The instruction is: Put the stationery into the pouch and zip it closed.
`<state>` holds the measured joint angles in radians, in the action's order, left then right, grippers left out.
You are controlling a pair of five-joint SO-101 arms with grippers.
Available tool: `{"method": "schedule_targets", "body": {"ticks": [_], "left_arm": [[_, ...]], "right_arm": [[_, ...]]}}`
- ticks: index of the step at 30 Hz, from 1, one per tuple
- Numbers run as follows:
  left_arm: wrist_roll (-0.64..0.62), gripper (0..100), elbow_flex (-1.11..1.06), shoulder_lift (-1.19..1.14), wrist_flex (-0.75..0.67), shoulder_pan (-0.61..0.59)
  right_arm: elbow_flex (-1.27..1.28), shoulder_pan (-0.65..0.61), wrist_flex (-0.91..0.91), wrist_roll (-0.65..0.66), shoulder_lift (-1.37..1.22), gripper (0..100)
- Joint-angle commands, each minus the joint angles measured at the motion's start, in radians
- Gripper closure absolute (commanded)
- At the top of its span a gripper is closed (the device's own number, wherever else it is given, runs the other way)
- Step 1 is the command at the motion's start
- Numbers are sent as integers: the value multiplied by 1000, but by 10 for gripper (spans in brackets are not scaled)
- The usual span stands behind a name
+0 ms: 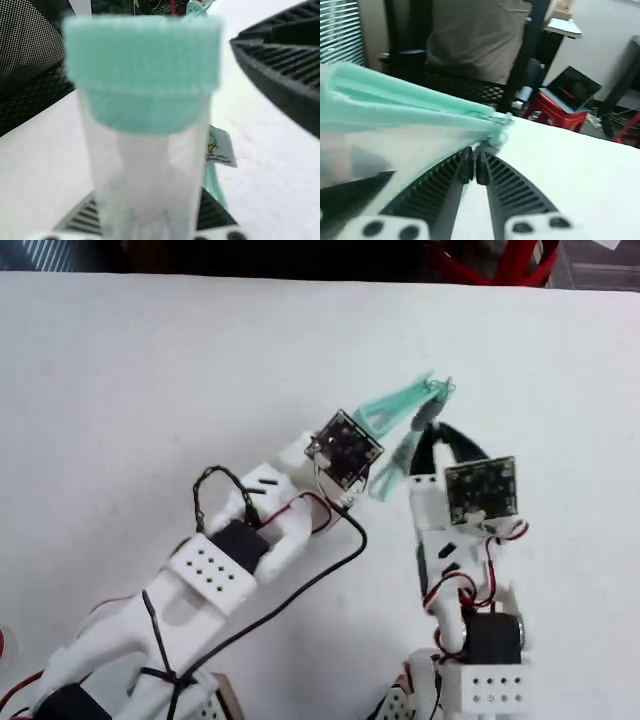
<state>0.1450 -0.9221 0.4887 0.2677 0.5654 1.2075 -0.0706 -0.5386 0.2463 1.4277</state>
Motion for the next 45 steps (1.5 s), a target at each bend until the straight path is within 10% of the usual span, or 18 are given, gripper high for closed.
{"method": "schedule_targets", "body": {"ticks": [1, 5, 20, 28, 45], "left_arm": [[8, 976, -46, -36, -2, -10], [8, 976, -46, -38, -2, -8], [8, 976, -46, -38, -2, -10], [8, 976, -41, -38, -2, -8], [8, 976, -46, -38, -2, 7]], "right_arm": [[133, 48, 205, -32, 2, 896], [215, 50, 282, -49, 2, 732], [-48, 44, 349, -49, -433, 764], [15, 35, 249, -117, -196, 763], [80, -22, 731, -57, -599, 762]]}}
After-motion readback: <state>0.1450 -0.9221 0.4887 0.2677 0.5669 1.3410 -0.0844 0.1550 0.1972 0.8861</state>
